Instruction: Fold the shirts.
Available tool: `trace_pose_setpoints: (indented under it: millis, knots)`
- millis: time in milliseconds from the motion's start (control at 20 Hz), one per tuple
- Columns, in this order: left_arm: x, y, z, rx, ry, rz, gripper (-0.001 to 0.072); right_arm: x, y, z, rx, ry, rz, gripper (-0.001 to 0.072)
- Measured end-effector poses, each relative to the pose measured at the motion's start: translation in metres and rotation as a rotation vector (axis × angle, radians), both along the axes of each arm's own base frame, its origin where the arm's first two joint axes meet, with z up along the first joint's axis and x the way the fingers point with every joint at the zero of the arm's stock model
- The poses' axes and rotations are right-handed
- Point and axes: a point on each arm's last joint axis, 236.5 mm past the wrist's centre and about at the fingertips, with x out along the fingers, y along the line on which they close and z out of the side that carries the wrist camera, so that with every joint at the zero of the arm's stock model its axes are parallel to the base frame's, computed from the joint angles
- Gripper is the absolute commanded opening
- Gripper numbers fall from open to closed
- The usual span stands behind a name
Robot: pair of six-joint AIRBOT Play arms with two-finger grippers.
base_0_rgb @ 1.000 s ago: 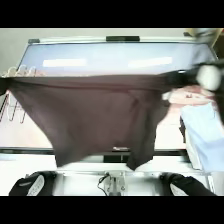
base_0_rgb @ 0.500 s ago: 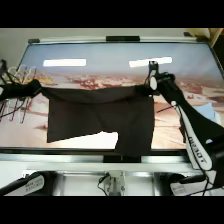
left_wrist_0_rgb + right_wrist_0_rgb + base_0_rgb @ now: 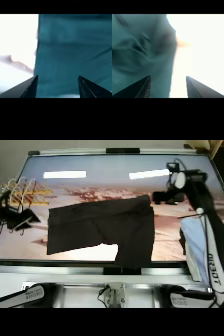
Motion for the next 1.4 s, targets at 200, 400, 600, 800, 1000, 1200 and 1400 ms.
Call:
trace_pose_setpoints:
  millis: [200,400,600,800,1000,1200,1400]
  knots:
    - [-0.088,-0.007,-0.045,-0.114,0.187,0.043,0.0615,-0.052,-0.040,-0.009,0.080,0.184,-0.042,0.0557]
    - [-0.112,-0.027,-0.088,-0.197,0.175,0.117,0.0615,-0.078,-0.039,-0.021,0.191,0.276,-0.046,0.0556]
    - [-0.094,-0.038,-0.103,-0.221,0.072,0.173,0.0534,-0.084,-0.036,-0.024,0.231,0.293,-0.037,0.0556]
    - [-0.073,-0.045,-0.110,-0.210,0.003,0.203,0.0266,-0.085,-0.033,-0.024,0.249,0.294,-0.033,0.0556]
    - [-0.064,-0.050,-0.117,-0.187,-0.016,0.198,0.0037,-0.093,-0.033,-0.034,0.254,0.327,-0.036,0.0557]
    - [-0.063,-0.054,-0.116,-0.184,-0.022,0.183,0.0037,-0.127,-0.019,-0.081,0.310,0.439,-0.057,0.0557]
    - [-0.063,-0.056,-0.104,-0.171,-0.057,0.143,0.0037,-0.143,0.007,-0.122,0.414,0.449,-0.106,0.0556]
